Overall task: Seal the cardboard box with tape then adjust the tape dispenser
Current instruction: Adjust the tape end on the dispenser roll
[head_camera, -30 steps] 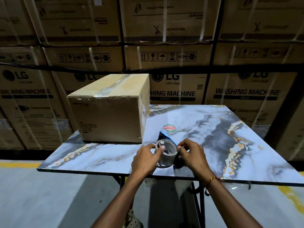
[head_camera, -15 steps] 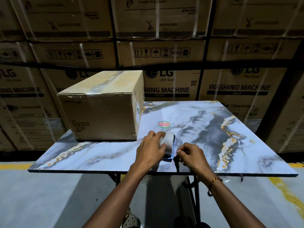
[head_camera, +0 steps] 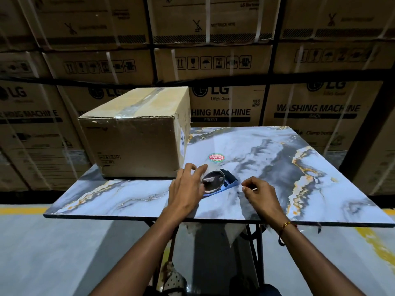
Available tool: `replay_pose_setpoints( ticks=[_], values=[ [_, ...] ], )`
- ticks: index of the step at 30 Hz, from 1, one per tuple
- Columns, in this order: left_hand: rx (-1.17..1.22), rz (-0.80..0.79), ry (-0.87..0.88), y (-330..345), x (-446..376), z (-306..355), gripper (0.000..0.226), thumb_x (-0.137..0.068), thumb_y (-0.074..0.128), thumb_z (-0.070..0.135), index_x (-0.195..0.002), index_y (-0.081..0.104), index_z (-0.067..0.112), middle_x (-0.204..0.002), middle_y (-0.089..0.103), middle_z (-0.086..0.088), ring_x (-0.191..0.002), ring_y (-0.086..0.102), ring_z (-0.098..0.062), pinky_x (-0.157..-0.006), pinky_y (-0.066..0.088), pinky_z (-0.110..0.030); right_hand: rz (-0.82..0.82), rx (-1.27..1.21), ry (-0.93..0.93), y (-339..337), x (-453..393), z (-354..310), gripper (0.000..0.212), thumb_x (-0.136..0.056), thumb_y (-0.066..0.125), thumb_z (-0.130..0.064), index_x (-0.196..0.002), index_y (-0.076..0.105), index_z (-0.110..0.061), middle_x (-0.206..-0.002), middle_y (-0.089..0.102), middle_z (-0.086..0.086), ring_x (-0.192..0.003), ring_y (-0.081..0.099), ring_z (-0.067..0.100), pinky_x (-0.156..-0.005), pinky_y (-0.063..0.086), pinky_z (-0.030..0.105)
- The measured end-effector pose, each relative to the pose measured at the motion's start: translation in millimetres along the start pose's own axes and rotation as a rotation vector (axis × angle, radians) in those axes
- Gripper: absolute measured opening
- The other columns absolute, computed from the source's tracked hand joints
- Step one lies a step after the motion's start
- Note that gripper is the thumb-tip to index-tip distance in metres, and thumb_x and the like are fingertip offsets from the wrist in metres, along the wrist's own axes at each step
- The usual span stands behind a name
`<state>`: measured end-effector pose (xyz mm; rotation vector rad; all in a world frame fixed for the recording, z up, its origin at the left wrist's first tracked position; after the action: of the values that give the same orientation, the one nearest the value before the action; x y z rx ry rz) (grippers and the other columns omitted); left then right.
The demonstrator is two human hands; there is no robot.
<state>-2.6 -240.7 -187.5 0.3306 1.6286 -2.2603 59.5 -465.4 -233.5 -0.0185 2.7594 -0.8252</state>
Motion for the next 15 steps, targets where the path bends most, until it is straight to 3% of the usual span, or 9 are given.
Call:
replay_pose_setpoints(
  ticks=[4,7,10,15],
  values=[
    [-0.066,0.029,-0.002,-2.8,-5.6,-20.8,0.058,-0.09,0.059,0.015,-0.143,0.046,0.035,-0.125,0.051,-0.002,-0.107,0.051,-0.026,-0.077,0.051,-0.04,-0.041,0.043,-0.077,9.3,2.5,-7.6,0.027,-0.091,0.063,-0.005,-0.114,0.068,-0.018,-0.108,0.064,0.003,-0.081,0.065,0.013,-0.079,0.052,0.032],
    [-0.017,-0.038,0.003,2.3,-14.6,-27.2,0.064,-0.089,0.054,0.014,-0.148,0.041,0.032,-0.128,0.054,-0.003,-0.11,0.051,-0.026,-0.088,0.051,-0.042,-0.18,0.061,-0.172,26.4,8.9,-16.8,0.044,-0.09,0.058,0.002,-0.126,0.062,-0.02,-0.117,0.056,-0.002,-0.1,0.062,0.018,-0.091,0.051,0.028],
    [0.032,-0.087,-0.01,4.4,-24.4,-29.3,0.062,-0.089,0.049,0.023,-0.149,0.04,0.031,-0.135,0.054,-0.002,-0.118,0.049,-0.025,-0.097,0.047,-0.042,-0.27,0.123,-0.257,37.1,15.4,-21.4,0.051,-0.086,0.054,0.003,-0.127,0.063,-0.026,-0.117,0.052,-0.008,-0.11,0.058,0.015,-0.099,0.049,0.023],
    [0.14,-0.193,-0.016,12.1,-31.5,-27.5,0.073,-0.082,0.034,0.044,-0.152,0.033,0.028,-0.145,0.048,-0.003,-0.124,0.045,-0.024,-0.1,0.04,-0.044,-0.245,0.221,-0.39,39.2,20.4,-29.5,0.039,-0.084,0.07,-0.009,-0.119,0.07,-0.028,-0.119,0.056,-0.004,-0.107,0.047,0.016,-0.088,0.031,0.004]
  ],
)
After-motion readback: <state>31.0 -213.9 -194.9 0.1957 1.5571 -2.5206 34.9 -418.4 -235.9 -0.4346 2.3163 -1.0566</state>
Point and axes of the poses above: each hand's wrist, its own x-axis away from the middle knuckle, its own y-axis out of the palm, z = x × y, the point moved 10 cm from there along -x, towards the middle knuckle
